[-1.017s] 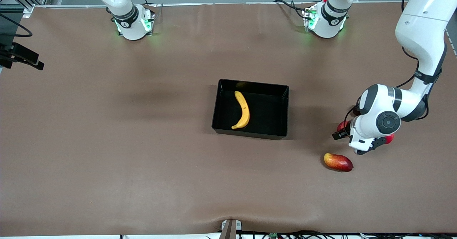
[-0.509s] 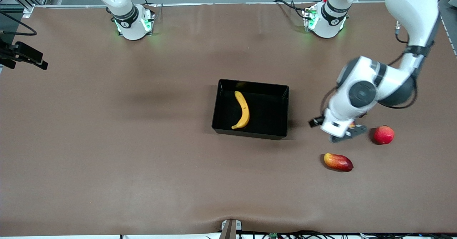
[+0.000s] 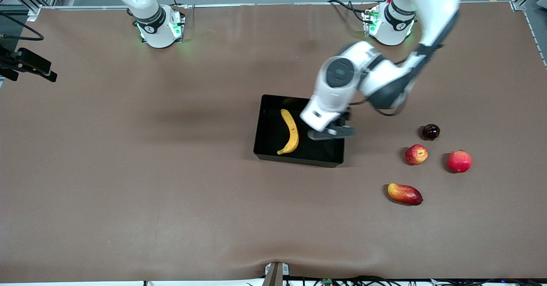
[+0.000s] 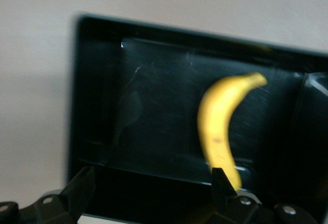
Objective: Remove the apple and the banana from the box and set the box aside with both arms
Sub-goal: 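Release the apple and move the left gripper back over the box, then lower the left gripper onto the yellow banana and grasp it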
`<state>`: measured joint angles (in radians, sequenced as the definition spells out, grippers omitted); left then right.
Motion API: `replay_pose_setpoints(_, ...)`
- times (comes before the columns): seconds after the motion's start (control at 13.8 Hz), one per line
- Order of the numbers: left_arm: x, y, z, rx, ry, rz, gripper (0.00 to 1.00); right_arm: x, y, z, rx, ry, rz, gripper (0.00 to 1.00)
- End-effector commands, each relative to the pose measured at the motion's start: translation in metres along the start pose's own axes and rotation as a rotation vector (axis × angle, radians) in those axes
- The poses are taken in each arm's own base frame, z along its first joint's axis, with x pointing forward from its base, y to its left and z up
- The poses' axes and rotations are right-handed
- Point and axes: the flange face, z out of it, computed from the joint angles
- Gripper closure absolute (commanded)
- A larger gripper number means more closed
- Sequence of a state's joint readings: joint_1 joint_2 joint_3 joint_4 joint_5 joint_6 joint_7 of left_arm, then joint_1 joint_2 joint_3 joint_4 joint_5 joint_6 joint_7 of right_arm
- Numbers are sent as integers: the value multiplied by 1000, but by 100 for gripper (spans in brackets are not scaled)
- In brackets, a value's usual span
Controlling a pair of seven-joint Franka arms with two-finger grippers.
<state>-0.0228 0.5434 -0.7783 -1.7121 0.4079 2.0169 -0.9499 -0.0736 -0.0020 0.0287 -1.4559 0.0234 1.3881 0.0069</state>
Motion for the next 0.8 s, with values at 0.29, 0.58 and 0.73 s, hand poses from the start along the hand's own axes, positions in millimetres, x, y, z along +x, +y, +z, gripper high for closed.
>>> replay_pose_setpoints(0.29,-20,72,99,18,58,86,0,-6,-10,-6,-2,4,-15,0)
replay_pose_setpoints(0.58,-21,80,139,-27,50,109,0,-6,-10,-6,-1,4,-15,0)
replay_pose_setpoints(0.73,-11,72,158,-16,85,131,0,-7,-9,-6,0,-5,-12,0)
